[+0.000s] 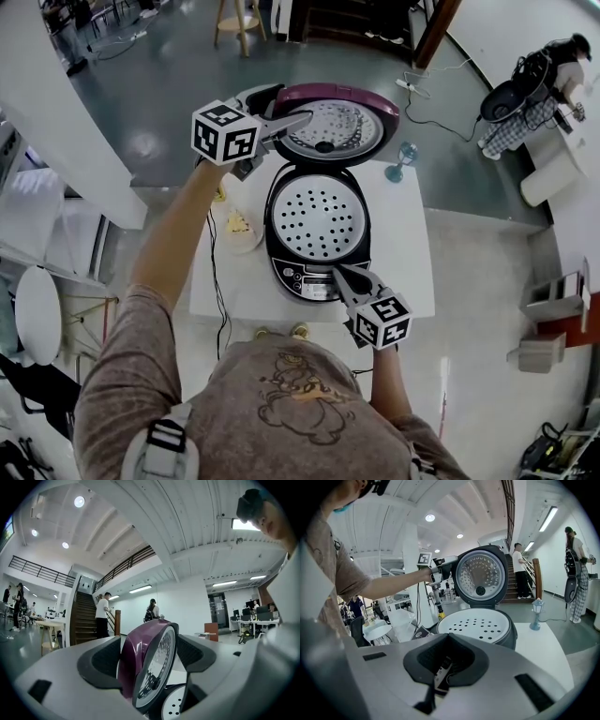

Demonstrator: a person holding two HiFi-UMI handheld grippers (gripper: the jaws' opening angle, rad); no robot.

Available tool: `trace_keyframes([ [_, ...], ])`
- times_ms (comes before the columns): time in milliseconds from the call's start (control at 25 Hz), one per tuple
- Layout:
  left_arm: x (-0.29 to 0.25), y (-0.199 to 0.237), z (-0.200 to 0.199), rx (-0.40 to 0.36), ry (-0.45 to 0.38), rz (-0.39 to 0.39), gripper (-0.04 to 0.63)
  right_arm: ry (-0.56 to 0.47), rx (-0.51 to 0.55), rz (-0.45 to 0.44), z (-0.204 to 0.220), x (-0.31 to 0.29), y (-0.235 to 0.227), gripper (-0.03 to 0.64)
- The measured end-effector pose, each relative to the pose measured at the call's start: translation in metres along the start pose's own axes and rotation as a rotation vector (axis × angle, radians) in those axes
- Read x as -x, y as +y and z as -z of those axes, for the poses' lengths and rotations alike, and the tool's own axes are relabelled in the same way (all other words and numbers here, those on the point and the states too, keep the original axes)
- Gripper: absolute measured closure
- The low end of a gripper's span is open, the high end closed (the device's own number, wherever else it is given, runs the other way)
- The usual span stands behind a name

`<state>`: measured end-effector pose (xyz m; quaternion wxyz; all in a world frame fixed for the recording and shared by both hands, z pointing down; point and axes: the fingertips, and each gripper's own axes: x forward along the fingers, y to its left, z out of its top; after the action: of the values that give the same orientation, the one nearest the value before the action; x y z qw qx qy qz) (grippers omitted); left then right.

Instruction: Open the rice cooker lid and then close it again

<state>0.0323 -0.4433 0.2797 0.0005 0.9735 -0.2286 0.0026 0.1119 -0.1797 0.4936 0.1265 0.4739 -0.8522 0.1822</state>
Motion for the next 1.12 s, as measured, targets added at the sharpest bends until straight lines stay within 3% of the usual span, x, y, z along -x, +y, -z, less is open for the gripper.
trace_keyframes([
  [280,0.0,-0.004,0.001,-0.028,-0.005,-0.027,0.225,-0.01,-0.001,0.015,0.0,0.002,0.0,0.614],
  [1120,0.029,-0.043,0.003,-0.002,-0.046,0.063,0.224,-0.034,-0.03,0.064,0.0,0.003,0.001,0.614],
])
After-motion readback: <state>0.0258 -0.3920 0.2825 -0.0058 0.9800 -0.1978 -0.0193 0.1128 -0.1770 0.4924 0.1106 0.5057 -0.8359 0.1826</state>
